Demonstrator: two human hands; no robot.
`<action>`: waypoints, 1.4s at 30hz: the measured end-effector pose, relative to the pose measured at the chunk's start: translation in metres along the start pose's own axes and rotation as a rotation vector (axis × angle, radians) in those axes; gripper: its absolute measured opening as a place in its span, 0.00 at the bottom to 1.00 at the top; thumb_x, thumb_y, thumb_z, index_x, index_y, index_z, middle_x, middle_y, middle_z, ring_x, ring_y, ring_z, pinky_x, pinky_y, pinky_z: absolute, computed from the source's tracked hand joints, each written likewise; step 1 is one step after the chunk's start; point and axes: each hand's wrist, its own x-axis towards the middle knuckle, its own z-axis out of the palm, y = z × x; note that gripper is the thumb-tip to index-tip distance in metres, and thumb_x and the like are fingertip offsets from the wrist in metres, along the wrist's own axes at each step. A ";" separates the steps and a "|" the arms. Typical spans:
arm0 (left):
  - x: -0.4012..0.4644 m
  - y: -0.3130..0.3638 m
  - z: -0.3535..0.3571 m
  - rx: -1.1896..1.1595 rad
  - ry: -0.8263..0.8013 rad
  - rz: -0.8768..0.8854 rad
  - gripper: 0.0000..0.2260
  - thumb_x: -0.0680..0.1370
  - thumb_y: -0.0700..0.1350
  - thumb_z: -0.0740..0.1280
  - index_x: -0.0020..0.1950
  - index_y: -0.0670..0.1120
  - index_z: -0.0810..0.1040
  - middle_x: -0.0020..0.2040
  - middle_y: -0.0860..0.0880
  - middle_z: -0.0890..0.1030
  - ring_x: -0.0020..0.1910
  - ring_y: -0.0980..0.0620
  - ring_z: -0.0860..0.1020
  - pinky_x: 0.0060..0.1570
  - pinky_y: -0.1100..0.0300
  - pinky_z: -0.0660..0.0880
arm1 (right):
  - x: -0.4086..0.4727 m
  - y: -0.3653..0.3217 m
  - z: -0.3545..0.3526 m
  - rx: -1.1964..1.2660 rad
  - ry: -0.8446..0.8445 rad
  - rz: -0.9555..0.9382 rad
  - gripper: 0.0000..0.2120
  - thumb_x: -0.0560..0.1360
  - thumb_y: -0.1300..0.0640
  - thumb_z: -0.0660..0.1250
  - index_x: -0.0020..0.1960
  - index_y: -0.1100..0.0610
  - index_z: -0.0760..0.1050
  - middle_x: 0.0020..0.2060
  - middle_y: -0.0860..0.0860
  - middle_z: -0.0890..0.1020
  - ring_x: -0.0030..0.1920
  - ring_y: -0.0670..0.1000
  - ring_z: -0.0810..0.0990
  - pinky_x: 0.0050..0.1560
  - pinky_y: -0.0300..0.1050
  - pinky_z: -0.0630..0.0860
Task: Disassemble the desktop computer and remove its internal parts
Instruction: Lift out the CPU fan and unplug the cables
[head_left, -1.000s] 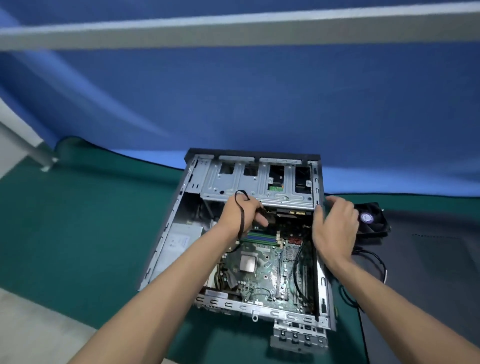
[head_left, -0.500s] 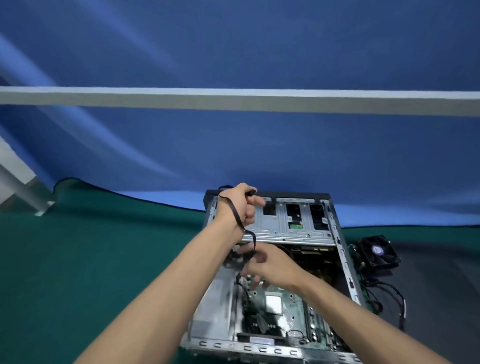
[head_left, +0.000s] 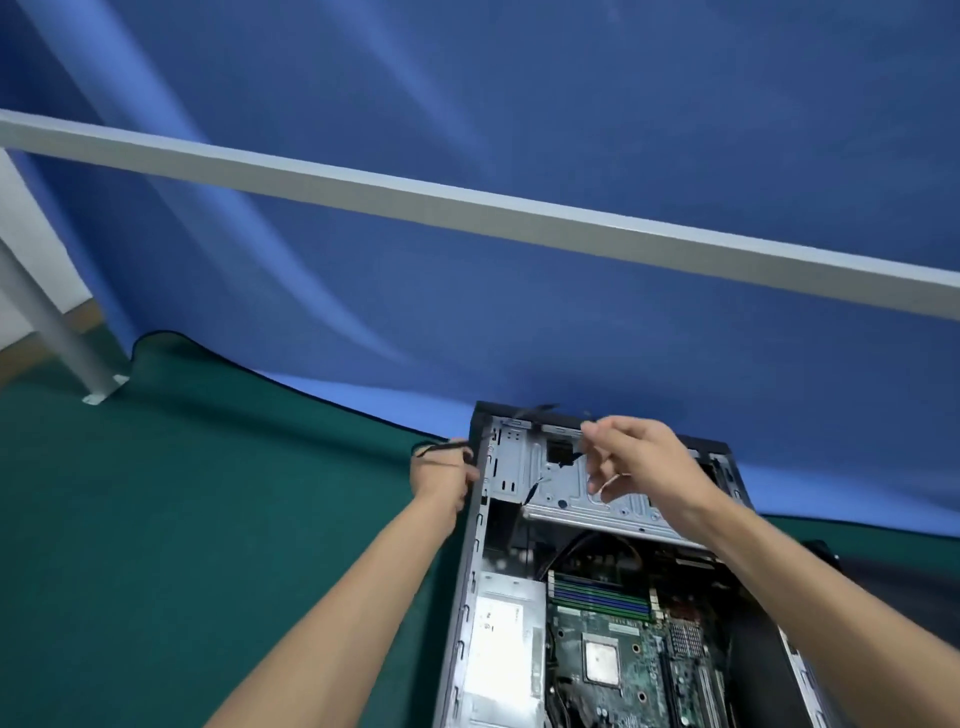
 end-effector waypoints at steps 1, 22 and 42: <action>0.005 -0.009 -0.003 0.120 -0.009 0.003 0.09 0.79 0.44 0.60 0.43 0.40 0.73 0.26 0.47 0.75 0.18 0.53 0.61 0.18 0.71 0.54 | 0.005 -0.002 0.005 -0.007 0.000 -0.001 0.14 0.79 0.54 0.62 0.37 0.58 0.76 0.27 0.51 0.77 0.27 0.51 0.78 0.28 0.41 0.73; -0.008 -0.080 0.007 0.799 0.196 0.676 0.11 0.78 0.52 0.61 0.44 0.46 0.74 0.38 0.48 0.81 0.37 0.43 0.79 0.32 0.57 0.66 | 0.072 0.006 0.093 -0.557 -0.259 -0.009 0.09 0.81 0.54 0.58 0.58 0.54 0.72 0.33 0.49 0.80 0.26 0.47 0.74 0.24 0.36 0.70; -0.017 -0.093 0.022 1.501 -0.100 1.043 0.12 0.80 0.46 0.54 0.42 0.46 0.74 0.38 0.49 0.79 0.37 0.49 0.76 0.33 0.59 0.66 | -0.021 0.177 0.003 -0.506 0.272 0.330 0.11 0.77 0.57 0.61 0.37 0.53 0.76 0.32 0.48 0.81 0.32 0.50 0.80 0.36 0.45 0.75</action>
